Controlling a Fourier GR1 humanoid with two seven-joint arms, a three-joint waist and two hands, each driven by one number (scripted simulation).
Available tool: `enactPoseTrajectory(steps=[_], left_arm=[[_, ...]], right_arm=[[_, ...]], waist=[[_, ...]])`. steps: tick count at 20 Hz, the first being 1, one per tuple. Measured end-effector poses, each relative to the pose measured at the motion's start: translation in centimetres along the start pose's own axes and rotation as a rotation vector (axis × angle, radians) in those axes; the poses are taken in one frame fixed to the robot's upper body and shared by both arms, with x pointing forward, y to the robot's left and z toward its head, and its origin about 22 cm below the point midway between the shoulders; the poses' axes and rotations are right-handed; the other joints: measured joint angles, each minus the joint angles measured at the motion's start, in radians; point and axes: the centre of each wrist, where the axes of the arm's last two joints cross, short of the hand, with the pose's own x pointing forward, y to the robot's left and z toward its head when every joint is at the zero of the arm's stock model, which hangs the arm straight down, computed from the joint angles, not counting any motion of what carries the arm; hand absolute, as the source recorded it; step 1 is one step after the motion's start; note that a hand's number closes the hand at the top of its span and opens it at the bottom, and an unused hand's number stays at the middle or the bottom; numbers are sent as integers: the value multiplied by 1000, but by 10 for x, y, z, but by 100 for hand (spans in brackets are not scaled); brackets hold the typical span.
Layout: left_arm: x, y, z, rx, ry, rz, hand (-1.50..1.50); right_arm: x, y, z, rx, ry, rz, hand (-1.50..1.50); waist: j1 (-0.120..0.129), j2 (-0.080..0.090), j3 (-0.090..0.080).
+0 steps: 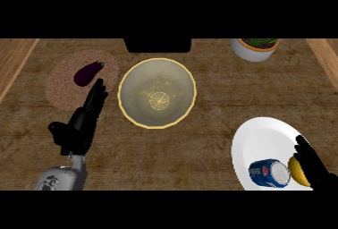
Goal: Pick the can from the plate and place it in the bowl
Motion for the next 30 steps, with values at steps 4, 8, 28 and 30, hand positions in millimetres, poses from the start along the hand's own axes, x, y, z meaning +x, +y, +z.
enactPoseTrajectory(steps=[4,8,28,30], left_arm=[[-5,4,-1,-4,2,9,0],[-1,0,-4,-6,0,10,0],[-1,6,-6,0,4,1,0],[-4,3,-3,3,3,4,0]], right_arm=[[-14,8,-6,-10,13,29,-150],[-28,7,-18,-41,51,108,-150],[-45,39,-37,128,-57,307,150],[-43,43,-27,137,-68,301,150]], waist=[[0,0,0],[1,1,0],[1,-1,-3],[0,-1,-2]])
